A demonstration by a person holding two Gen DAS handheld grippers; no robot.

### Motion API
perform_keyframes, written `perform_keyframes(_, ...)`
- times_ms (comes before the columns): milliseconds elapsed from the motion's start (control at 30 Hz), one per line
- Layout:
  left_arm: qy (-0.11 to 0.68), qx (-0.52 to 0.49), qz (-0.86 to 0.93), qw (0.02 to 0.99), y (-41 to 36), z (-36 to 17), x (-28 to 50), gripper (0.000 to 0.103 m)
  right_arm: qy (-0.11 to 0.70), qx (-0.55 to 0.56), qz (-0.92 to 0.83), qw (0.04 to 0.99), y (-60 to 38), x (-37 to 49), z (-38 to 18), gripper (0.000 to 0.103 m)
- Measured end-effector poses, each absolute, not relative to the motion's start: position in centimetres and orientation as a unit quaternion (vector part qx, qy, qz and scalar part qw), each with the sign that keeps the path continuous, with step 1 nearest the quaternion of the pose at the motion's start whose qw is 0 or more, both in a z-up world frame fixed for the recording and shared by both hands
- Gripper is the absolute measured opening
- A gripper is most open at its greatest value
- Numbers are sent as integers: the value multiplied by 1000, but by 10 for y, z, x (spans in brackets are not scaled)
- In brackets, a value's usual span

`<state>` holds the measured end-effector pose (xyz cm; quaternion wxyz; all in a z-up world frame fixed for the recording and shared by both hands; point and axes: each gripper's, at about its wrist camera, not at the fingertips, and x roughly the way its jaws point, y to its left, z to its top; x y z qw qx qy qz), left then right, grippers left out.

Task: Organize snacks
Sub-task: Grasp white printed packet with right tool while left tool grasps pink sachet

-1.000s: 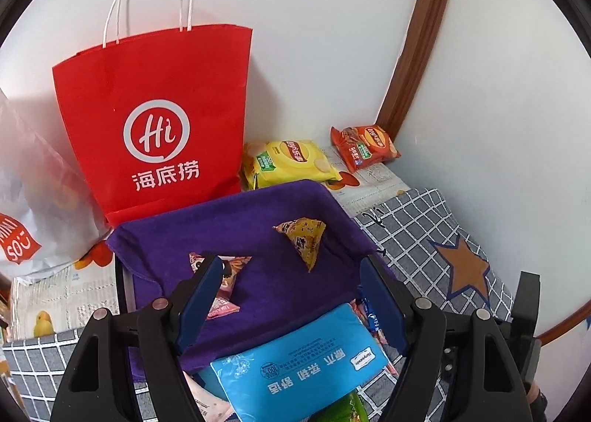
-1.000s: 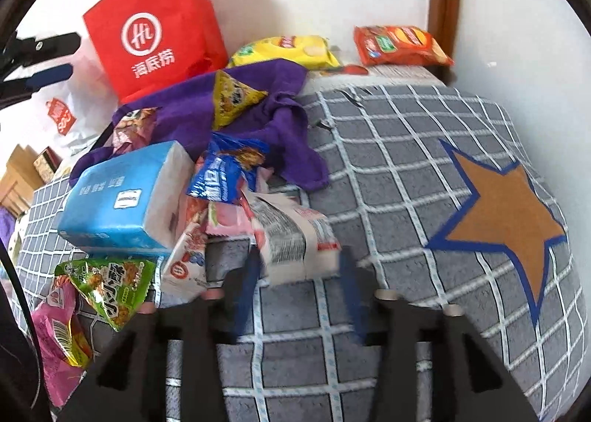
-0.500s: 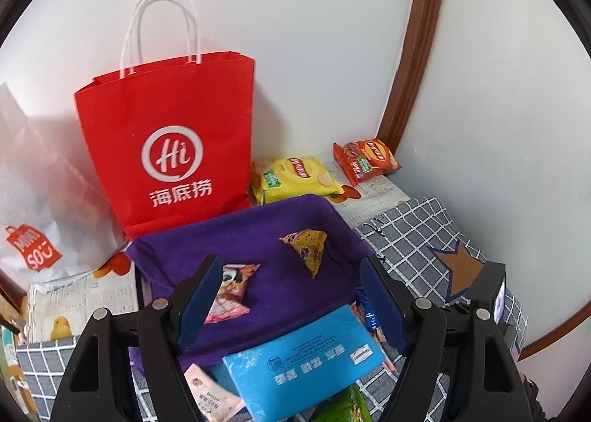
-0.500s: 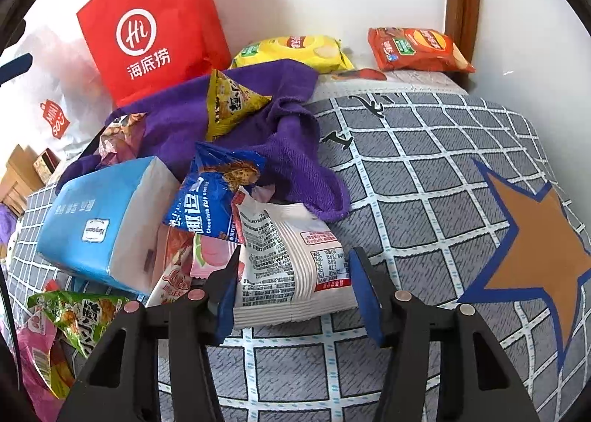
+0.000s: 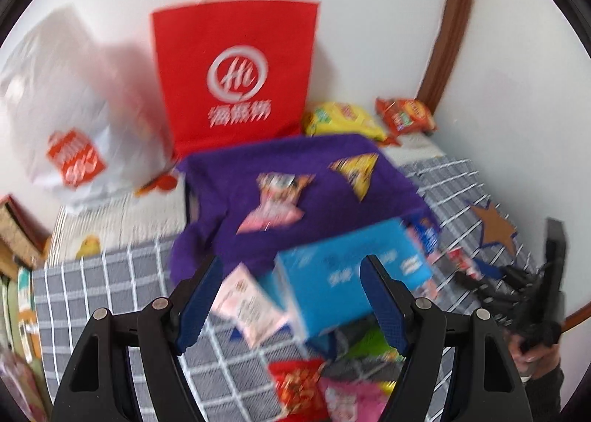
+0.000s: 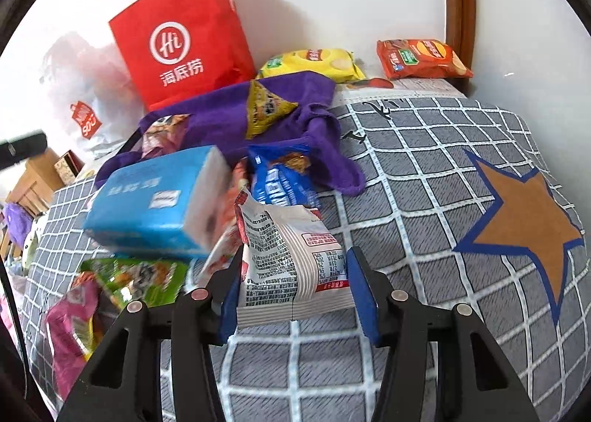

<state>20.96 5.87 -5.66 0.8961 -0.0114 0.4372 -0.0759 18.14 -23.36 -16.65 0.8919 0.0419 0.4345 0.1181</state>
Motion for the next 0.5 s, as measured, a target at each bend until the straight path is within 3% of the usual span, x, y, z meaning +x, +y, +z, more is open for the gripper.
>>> perform_keyframes(500, 493, -67, -16, 868, 95, -136, 214, 73, 436, 26, 118, 892, -228, 158, -162, 52)
